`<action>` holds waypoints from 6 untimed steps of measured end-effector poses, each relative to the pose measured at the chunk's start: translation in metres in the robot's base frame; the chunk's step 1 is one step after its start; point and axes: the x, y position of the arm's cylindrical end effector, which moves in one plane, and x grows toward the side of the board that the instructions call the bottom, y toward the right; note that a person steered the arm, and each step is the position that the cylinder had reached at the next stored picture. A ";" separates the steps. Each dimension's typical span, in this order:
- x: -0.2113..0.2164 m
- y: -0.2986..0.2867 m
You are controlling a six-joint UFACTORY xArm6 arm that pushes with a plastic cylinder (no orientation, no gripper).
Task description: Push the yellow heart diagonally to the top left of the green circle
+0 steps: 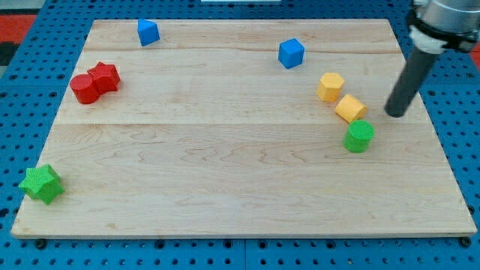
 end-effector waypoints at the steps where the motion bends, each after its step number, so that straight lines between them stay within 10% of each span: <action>1: 0.000 -0.031; 4: -0.096 0.011; 6: -0.155 -0.098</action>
